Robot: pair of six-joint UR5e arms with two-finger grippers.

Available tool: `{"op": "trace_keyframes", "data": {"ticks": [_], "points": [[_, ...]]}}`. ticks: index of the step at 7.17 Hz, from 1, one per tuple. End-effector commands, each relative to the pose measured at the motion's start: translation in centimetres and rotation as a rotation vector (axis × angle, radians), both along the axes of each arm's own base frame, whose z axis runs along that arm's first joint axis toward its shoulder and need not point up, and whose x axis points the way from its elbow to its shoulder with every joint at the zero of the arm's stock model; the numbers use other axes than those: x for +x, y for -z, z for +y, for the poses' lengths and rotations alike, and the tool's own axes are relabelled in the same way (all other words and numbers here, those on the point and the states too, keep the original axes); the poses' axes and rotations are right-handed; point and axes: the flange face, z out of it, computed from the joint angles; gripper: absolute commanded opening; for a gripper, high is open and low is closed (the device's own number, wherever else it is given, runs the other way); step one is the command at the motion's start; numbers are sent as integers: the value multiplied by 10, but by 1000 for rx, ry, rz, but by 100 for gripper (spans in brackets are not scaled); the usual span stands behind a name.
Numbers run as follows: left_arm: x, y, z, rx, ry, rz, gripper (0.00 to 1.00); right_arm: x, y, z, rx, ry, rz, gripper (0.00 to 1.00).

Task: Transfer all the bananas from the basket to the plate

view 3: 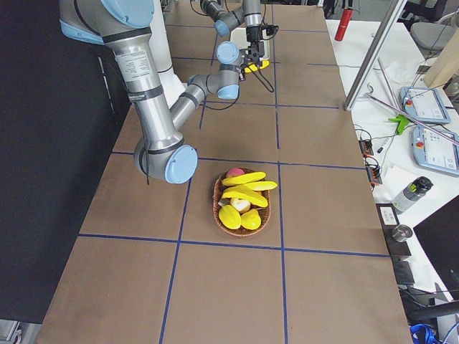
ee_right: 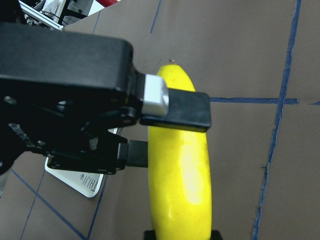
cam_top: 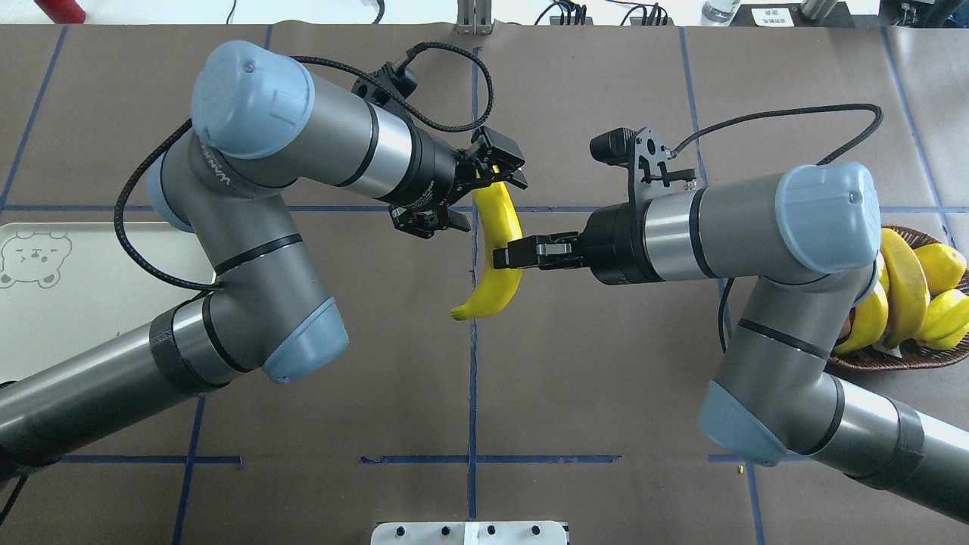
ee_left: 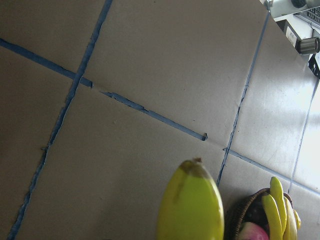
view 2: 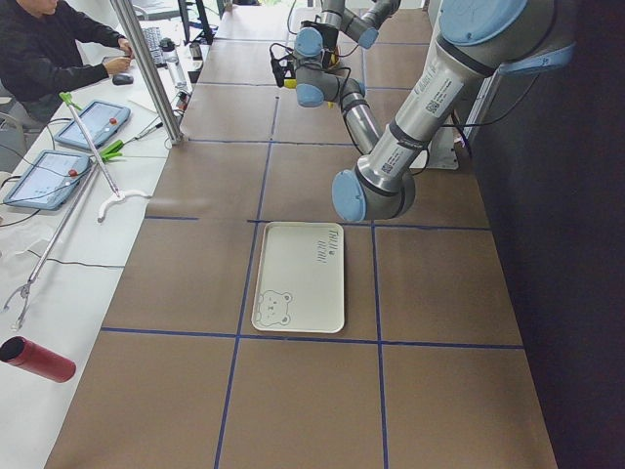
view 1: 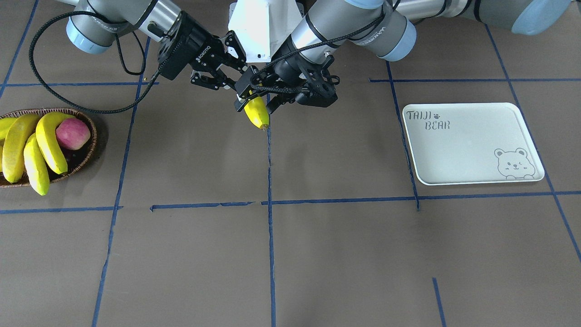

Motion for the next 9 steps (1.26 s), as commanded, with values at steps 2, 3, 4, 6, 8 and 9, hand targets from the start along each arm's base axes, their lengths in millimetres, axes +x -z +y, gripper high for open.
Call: {"op": "trace_keyframes", "data": {"ticks": [2, 3, 4, 6, 8, 9], "points": [[0, 2, 2, 7, 0, 3, 0, 0, -1, 0, -1, 3, 1, 27], [-4, 3, 2, 12, 3, 8, 0, 1, 0, 2, 0, 10, -1, 78], [-11, 6, 0, 15, 12, 14, 0, 4, 3, 3, 2, 0, -7, 100], [-8, 1, -2, 13, 11, -2, 0, 8, 6, 5, 6, 2, -15, 100], [-14, -15, -25, -24, 44, -64, 0, 24, 15, 13, 15, 3, -28, 100], [-12, -30, -37, -25, 45, -148, 0, 35, 26, 19, 8, 2, -17, 100]]}}
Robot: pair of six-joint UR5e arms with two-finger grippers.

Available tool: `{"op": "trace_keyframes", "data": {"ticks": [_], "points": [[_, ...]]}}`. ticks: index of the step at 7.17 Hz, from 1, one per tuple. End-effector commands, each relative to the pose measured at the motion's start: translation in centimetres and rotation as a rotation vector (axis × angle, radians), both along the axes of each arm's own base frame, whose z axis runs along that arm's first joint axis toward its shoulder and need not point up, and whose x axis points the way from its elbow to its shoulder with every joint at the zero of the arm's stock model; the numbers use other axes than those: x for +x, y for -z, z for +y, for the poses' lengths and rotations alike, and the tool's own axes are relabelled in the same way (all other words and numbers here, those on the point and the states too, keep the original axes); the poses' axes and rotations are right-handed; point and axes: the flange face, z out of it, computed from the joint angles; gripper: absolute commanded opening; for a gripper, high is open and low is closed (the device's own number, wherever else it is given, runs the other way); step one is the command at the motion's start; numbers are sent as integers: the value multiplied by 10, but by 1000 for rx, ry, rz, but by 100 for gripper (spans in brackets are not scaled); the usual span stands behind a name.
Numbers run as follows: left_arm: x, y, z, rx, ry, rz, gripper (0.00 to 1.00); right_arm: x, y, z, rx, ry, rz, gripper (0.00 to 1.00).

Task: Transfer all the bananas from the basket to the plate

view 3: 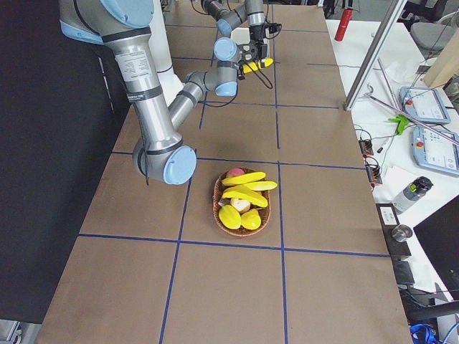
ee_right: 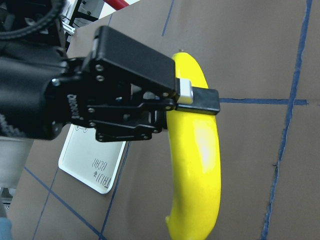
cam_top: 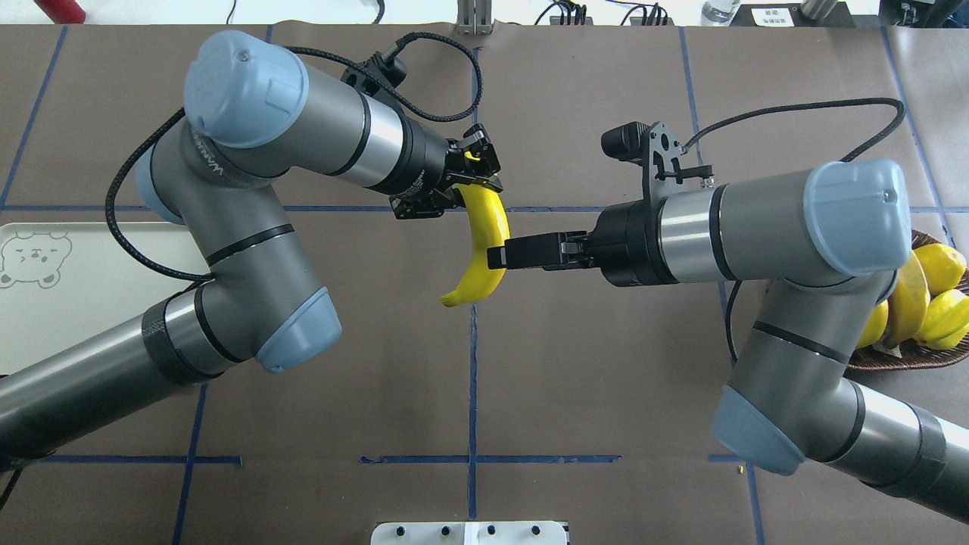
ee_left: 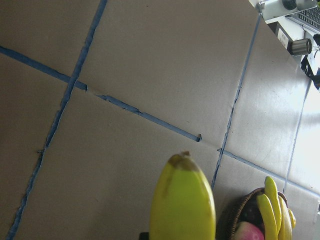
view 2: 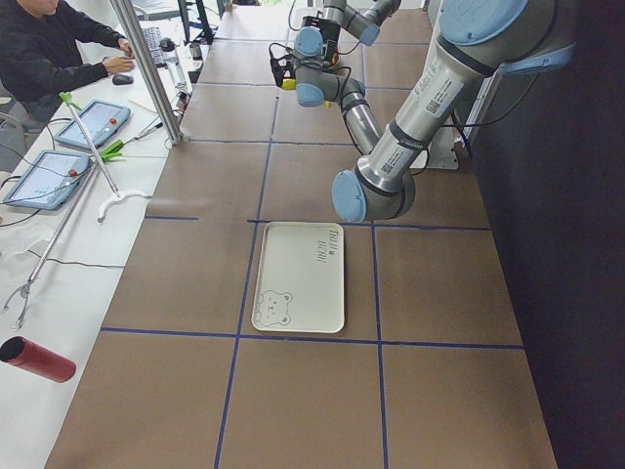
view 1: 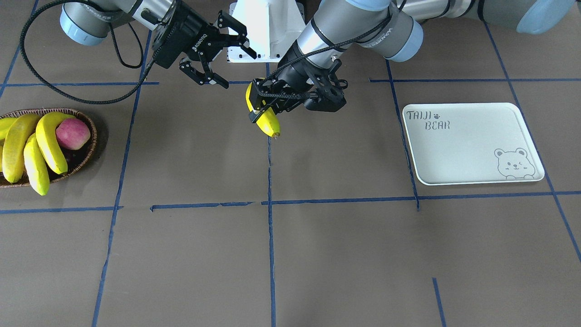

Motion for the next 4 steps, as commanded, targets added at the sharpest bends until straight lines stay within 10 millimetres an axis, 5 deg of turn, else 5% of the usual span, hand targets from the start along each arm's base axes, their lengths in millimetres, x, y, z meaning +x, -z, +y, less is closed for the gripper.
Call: {"op": "trace_keyframes", "data": {"ticks": [1, 3, 4], "points": [[-16, -45, -35, 19, 0, -194, 0, 26, 17, 13, -16, -5, 23, 100], [-75, -149, -63, -13, -45, -346, 0, 52, 6, 10, -53, -34, 77, 100], [-142, -200, -74, -40, -77, -351, 0, 67, 0, 2, -88, -61, 120, 100]]}}
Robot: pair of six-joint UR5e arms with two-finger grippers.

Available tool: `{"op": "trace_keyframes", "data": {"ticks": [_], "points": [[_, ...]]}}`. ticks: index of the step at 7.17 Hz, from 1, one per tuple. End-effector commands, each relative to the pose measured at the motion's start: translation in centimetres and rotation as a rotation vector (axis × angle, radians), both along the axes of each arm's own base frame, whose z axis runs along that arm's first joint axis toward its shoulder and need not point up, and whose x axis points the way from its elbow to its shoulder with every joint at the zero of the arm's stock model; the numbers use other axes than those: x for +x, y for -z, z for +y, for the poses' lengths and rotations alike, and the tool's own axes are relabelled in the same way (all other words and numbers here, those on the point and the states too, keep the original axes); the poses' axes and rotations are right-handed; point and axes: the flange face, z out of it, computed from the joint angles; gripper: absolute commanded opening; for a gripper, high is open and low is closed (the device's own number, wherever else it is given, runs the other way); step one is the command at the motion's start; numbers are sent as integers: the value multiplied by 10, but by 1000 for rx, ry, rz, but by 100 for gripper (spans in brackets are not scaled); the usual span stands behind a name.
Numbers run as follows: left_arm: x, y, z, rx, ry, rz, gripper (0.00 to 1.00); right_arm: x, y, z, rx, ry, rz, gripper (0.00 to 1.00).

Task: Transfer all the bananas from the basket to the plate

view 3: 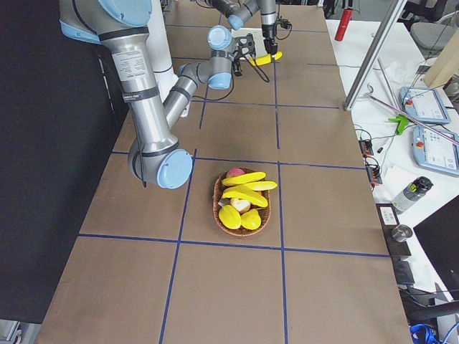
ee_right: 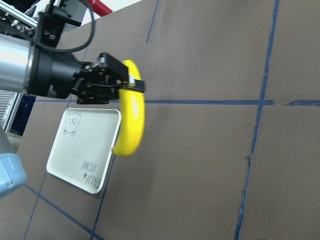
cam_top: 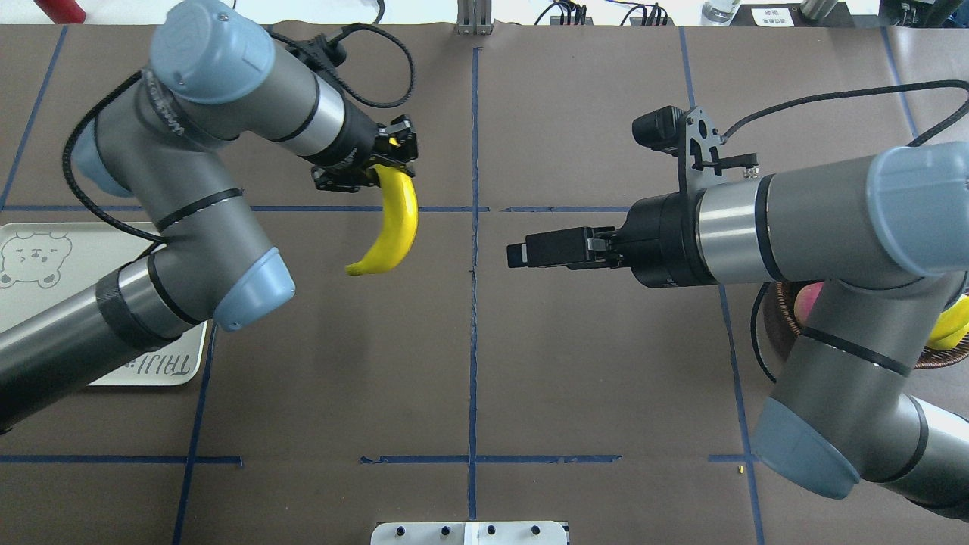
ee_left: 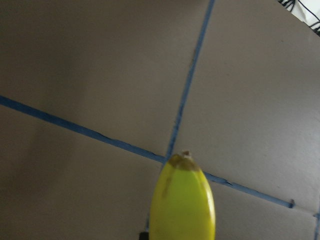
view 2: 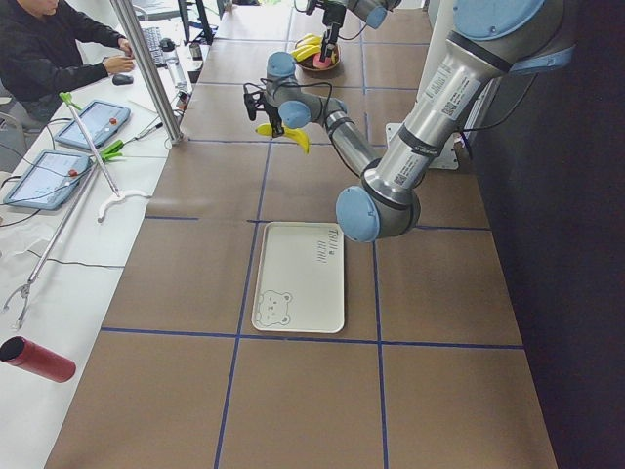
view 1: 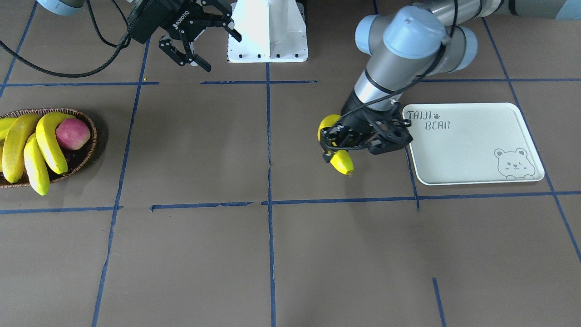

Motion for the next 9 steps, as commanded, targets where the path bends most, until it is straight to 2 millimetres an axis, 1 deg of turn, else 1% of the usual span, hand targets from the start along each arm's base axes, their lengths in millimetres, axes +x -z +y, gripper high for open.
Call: {"op": "trace_keyframes", "data": {"ticks": [1, 2, 3, 4, 5, 6, 7, 8, 9], "points": [[-97, -120, -5, -27, -59, -92, 0, 34, -10, -15, -78, -63, 95, 100], [-126, -180, 7, -42, -82, -156, 0, 48, -14, -23, -140, -89, 175, 100], [-158, -240, 23, -74, -98, -217, 0, 58, -25, -33, -195, -96, 259, 100], [-171, -290, 36, -102, -133, -271, 0, 63, -39, -39, -167, -75, 346, 100], [-189, -320, 37, -130, -131, -299, 0, 66, -55, -42, -140, -62, 398, 100], [-189, -347, 37, -170, -136, -319, 0, 76, -76, -44, -117, -48, 440, 100], [-190, -367, 36, -189, -137, -339, 0, 95, -88, -50, -101, -20, 450, 100], [-193, -376, 33, -179, -117, -373, 0, 99, -92, -52, -107, -20, 454, 100], [-197, -385, 32, -183, -104, -398, 0, 99, -93, -53, -110, -20, 456, 100]]}}
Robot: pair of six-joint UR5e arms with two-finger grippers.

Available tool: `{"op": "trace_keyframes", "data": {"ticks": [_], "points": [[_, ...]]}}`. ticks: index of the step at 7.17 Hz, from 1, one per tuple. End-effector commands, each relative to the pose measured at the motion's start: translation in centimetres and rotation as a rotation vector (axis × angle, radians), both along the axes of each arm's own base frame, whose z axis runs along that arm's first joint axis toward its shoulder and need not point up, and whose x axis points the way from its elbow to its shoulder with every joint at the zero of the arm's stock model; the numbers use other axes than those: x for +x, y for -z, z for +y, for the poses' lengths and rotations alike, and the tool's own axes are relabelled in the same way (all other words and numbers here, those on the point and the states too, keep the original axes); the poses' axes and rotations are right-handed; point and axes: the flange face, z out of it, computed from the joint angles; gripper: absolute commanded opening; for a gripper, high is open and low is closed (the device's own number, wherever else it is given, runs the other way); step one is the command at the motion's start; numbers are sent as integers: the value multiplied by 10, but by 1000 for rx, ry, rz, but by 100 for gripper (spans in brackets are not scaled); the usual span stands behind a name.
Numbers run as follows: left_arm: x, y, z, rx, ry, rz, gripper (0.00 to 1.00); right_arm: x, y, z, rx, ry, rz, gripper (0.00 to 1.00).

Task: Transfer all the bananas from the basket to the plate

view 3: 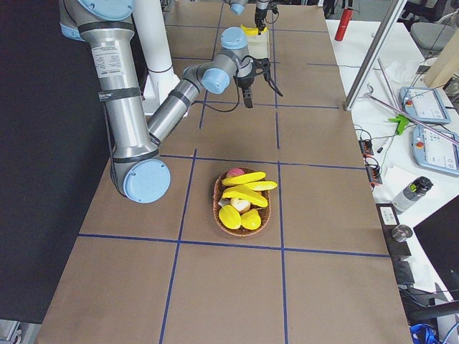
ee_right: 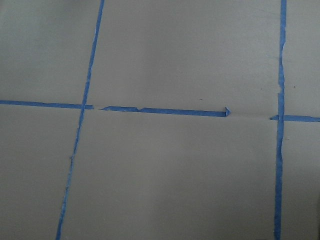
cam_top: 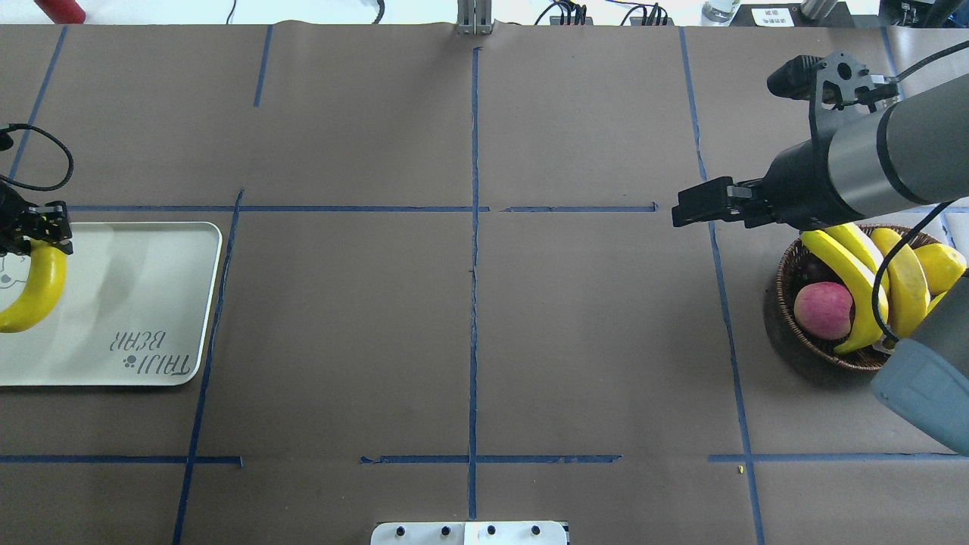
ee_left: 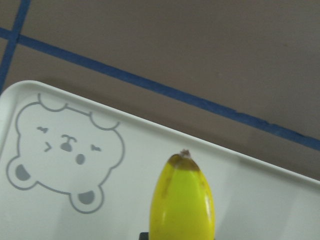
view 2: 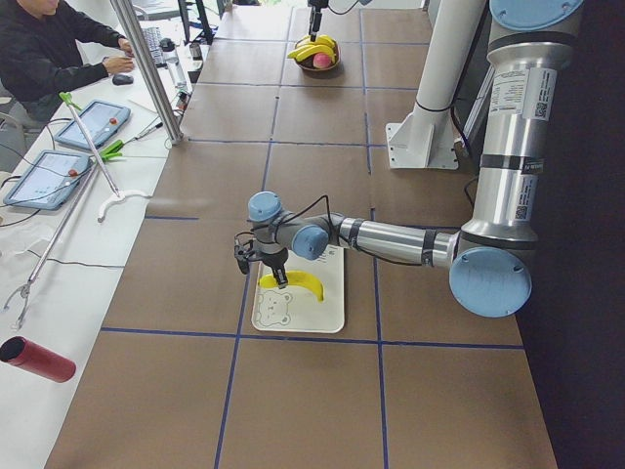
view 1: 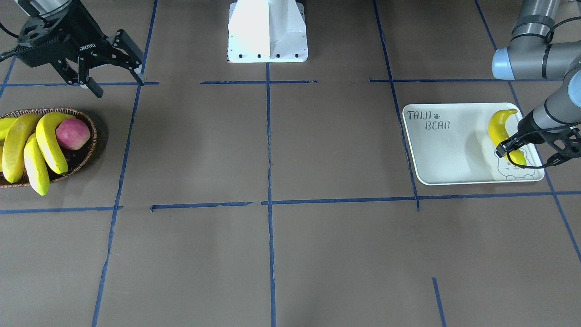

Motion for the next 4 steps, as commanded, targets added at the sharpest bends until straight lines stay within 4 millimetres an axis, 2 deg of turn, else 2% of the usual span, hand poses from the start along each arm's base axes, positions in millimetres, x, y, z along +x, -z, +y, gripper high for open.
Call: {"op": "trace_keyframes", "data": {"ticks": [1, 2, 3, 4], "points": [[-6, -18, -2, 5, 19, -56, 0, 4, -4, -2, -1, 5, 5, 100], [-9, -21, -3, 12, 28, -77, 0, 4, -4, -2, 0, 5, 4, 100], [-15, -36, 8, -6, 29, -98, 0, 5, -4, -2, 0, 3, 4, 100], [-15, -36, 8, -7, 30, -98, 0, 4, -3, -1, 0, 4, 3, 100]]}}
